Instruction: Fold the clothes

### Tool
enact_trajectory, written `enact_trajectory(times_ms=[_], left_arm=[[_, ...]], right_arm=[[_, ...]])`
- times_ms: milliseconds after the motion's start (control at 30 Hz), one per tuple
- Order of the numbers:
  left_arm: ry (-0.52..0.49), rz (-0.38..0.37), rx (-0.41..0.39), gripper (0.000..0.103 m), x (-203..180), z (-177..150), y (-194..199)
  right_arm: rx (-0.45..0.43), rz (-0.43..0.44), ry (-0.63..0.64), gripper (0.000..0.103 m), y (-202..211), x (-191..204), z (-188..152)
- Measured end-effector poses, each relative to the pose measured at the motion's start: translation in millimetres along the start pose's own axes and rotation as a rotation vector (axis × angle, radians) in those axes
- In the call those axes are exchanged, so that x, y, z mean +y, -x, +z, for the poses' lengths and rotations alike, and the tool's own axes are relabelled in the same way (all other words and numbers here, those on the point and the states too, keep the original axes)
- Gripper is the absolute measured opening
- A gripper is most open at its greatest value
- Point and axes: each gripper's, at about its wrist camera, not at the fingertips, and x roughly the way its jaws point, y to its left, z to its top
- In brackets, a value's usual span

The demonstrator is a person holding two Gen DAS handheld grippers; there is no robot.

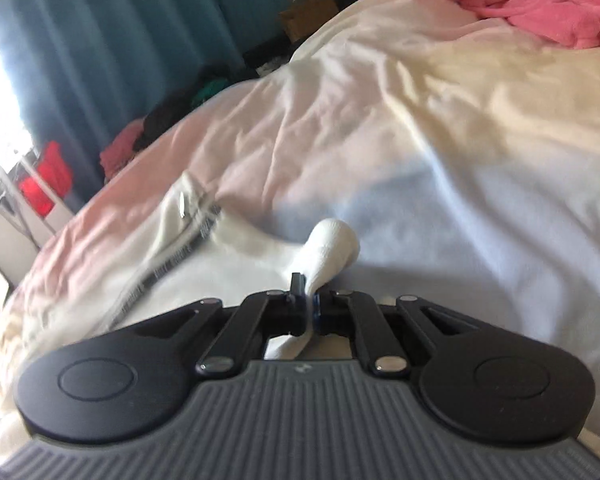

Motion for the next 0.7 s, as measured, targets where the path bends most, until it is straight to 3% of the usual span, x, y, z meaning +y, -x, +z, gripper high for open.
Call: enact_trajectory(times_ms=[200, 233, 300, 367, 433, 567, 700], left_arm=[[-0.036, 0.023, -0.020, 0.084, -9, -1, 27], [-0.046, 0.028, -0.026, 0.084, -10, -1, 33], [-0.059, 0.029, -0.038, 0.084, -12, -1, 47], [-0.064, 0.026, -0.048, 0.084, -15, -2, 60], [-0.085, 0.029, -0.063, 0.084, -19, -3, 75], [-0.192, 0.074, -0.128, 0.085, -33, -10, 101], [-0.191, 0.073, -0.120, 0.085, -35, -15, 118]], right_arm=[[-0.005, -0.030, -0.001, 0.016, 25, 9, -1], [0.000, -0.049, -0.001, 0.021, 32, 12, -1], [0.005, -0.066, -0.012, 0.046, 45, 12, 0], [-0.015, -0.047, -0.015, 0.081, 65, 11, 0], [-0.030, -0.013, 0.028, 0.090, 91, 18, -5], [-0.008, 0.110, 0.167, 0.090, 143, 45, -15], [-0.011, 0.211, 0.309, 0.090, 200, 79, -31]])
